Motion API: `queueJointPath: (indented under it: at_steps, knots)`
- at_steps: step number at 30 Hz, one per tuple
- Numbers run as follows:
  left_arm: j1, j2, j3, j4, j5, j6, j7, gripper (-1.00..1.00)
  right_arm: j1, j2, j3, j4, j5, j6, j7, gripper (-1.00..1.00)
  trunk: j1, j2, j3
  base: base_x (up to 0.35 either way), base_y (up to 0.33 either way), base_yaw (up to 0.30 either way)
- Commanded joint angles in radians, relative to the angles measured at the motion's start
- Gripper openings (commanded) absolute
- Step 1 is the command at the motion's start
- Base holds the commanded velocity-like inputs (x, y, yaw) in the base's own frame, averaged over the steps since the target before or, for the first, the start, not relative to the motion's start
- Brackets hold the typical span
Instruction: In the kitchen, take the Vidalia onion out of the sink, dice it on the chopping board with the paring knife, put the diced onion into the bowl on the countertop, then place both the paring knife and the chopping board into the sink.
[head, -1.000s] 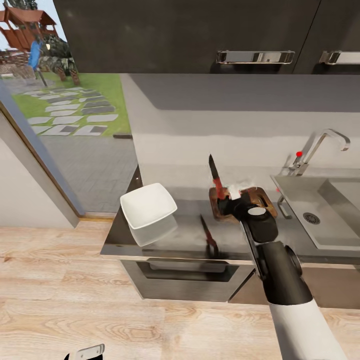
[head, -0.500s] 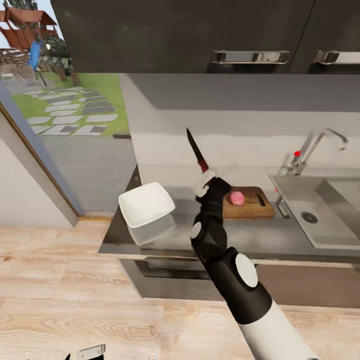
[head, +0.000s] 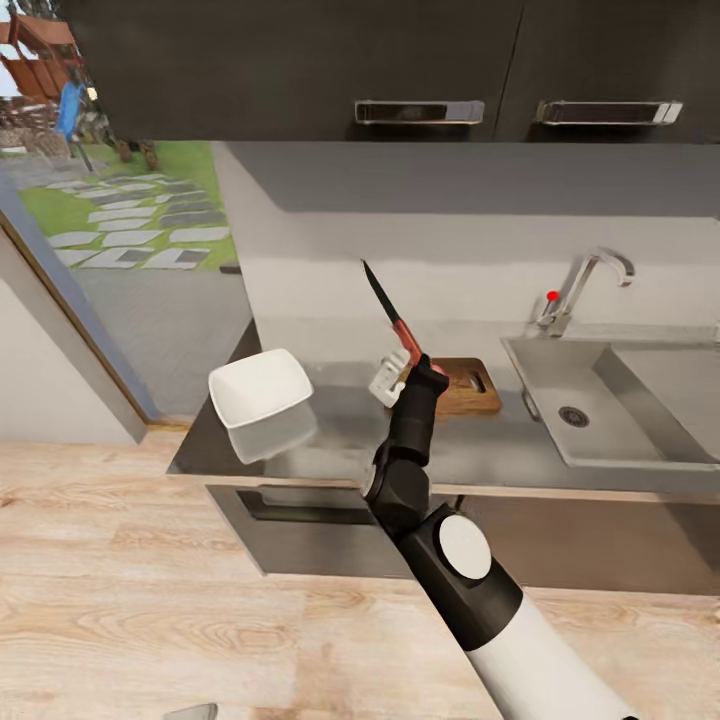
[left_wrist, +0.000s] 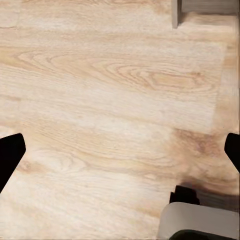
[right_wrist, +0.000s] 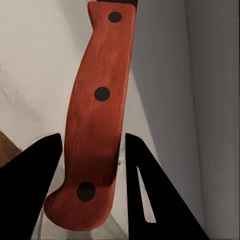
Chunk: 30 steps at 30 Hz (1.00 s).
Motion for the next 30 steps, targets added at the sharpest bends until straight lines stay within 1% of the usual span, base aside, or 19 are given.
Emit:
queueJointPath:
  at_steps: [1,3,5,9,19,21,27,30]
  knots:
    - [-0.002,-0.001,-0.009,0.004,0.007,-0.003,0.001,1.00,-0.001,0.000,0.002,0.001,-0.004,0.005,-0.007,-1.00,0.000,-0.001,-0.001,-0.239,-0.254,0.000]
    - [-0.001,-0.001,-0.009,0.004,0.007,0.006,-0.012,1.00,-0.001,0.000,0.002,0.002,-0.003,0.006,-0.009,-1.00,0.000,-0.001,-0.001,-0.201,-0.236,0.000]
    - [-0.001,-0.001,-0.008,0.004,0.007,0.009,-0.038,1.00,-0.001,0.000,0.002,0.002,-0.003,0.006,-0.010,-1.00,0.000,-0.001,-0.001,-0.107,-0.199,0.000]
    - [-0.002,0.002,-0.008,0.004,0.007,0.012,-0.072,1.00,-0.001,0.000,0.002,0.004,-0.003,0.008,-0.010,-1.00,0.000,-0.001,-0.001,0.010,-0.164,0.000]
    - [-0.001,0.004,-0.009,0.004,0.007,0.018,-0.082,1.00,-0.001,0.000,0.006,0.023,-0.003,0.008,-0.015,-1.00,0.000,-0.001,-0.001,0.182,-0.127,0.000]
    - [-0.001,0.004,-0.009,0.004,0.007,0.018,-0.082,1.00,-0.001,0.000,0.006,0.021,-0.003,0.008,-0.024,-1.00,0.000,-0.001,-0.001,0.152,-0.034,0.000]
    - [-0.001,0.005,-0.009,0.004,0.007,0.018,-0.082,1.00,0.002,0.000,0.007,0.019,-0.008,0.008,-0.092,-1.00,0.000,-0.001,0.004,0.101,-0.009,0.000]
    - [-0.001,0.006,-0.009,0.004,0.007,0.018,-0.082,1.00,0.004,0.000,0.008,0.021,-0.010,0.008,-0.103,-1.00,0.000,-0.001,0.009,0.034,-0.001,0.000]
